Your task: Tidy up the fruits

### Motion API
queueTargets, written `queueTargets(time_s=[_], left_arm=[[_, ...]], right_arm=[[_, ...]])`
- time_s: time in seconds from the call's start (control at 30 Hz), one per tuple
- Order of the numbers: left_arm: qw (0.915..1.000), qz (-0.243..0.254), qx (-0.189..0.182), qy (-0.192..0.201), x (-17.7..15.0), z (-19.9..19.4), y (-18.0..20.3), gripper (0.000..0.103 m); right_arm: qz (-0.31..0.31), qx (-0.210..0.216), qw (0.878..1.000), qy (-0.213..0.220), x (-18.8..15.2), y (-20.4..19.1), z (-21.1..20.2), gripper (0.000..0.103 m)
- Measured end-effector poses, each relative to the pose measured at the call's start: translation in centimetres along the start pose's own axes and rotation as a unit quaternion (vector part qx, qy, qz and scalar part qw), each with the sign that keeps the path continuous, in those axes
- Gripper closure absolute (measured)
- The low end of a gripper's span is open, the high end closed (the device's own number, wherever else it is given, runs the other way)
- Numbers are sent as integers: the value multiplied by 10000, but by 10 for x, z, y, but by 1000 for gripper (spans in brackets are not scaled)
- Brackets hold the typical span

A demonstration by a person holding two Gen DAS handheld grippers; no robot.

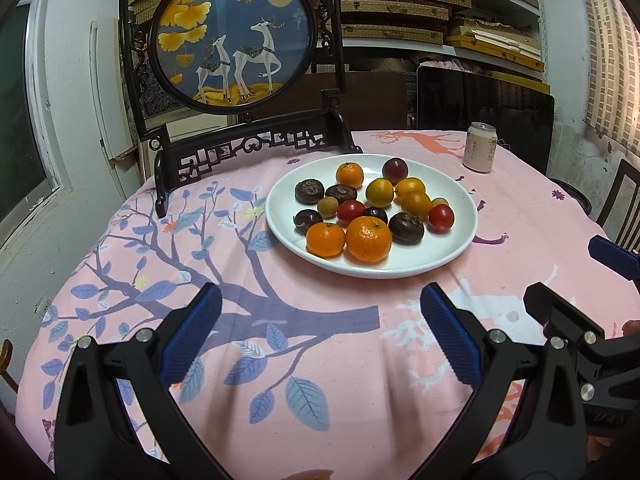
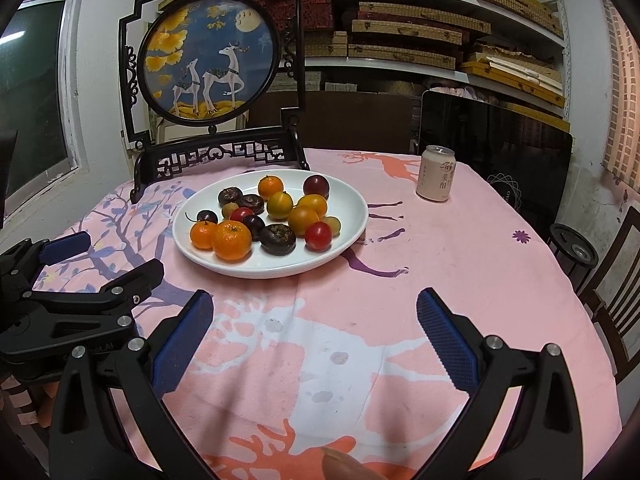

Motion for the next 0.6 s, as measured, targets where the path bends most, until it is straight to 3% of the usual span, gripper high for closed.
queueTargets(time_s=[0.6], left_arm=[[9999,96,33,0,0,1,0,2]], right_arm=[[41,0,10000,-4,-1,1,1,1]])
Point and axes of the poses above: each gripper's, at about its wrist camera, not at the fingertips, and z roughly the way its jaws point, y to its right, x to its top, the point moved 5 cm from there along z, roughly the way its jaws point, and after that the axes turned 14 degrees about y, right-handed, at the moved point
